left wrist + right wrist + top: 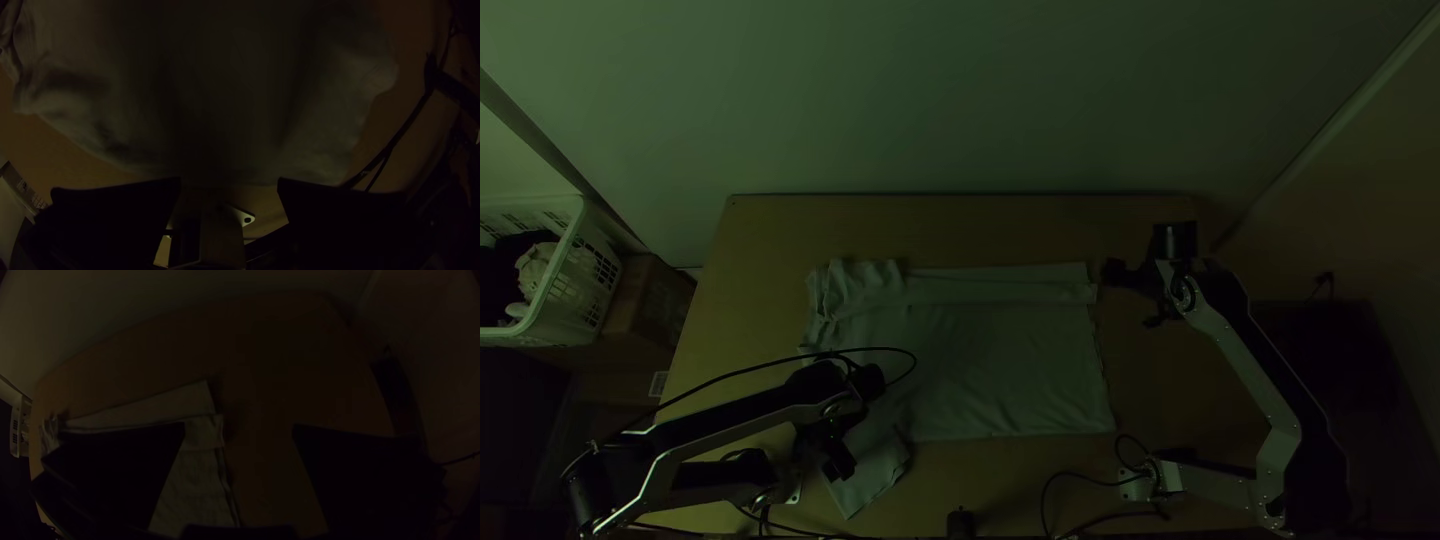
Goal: Fold the t-shirt
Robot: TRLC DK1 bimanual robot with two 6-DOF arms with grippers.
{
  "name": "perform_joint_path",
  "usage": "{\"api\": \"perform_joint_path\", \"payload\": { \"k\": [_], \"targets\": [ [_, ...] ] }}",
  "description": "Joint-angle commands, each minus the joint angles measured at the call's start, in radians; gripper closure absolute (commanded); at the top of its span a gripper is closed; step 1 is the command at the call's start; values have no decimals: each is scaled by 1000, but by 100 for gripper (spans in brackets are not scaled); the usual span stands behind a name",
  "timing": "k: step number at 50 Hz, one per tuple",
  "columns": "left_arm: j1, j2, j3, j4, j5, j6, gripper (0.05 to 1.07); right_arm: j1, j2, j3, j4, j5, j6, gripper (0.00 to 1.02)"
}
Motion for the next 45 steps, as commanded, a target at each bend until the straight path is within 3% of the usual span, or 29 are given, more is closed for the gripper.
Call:
{"api": "perform_joint_path", "payload": {
  "k": [1,16,23,27,34,45],
  "targets": [
    [-14,51,-22,-24,-7,-8,14,-12,24,4,0,-9,-2,4],
    [-34,155,-22,-20,-7,-8,15,-22,31,-2,0,-27,-18,4],
    [-40,229,-21,-16,-7,-3,21,-36,25,-2,-1,-35,-33,4],
    [-39,261,-16,-9,-7,-8,33,-48,18,-2,-4,-38,-44,4],
    [-30,267,-28,68,-7,0,70,-61,2,-2,-6,-49,-58,4],
    [-25,269,-19,74,-7,3,72,-67,-10,-18,-7,-53,-73,4]
  ]
}}
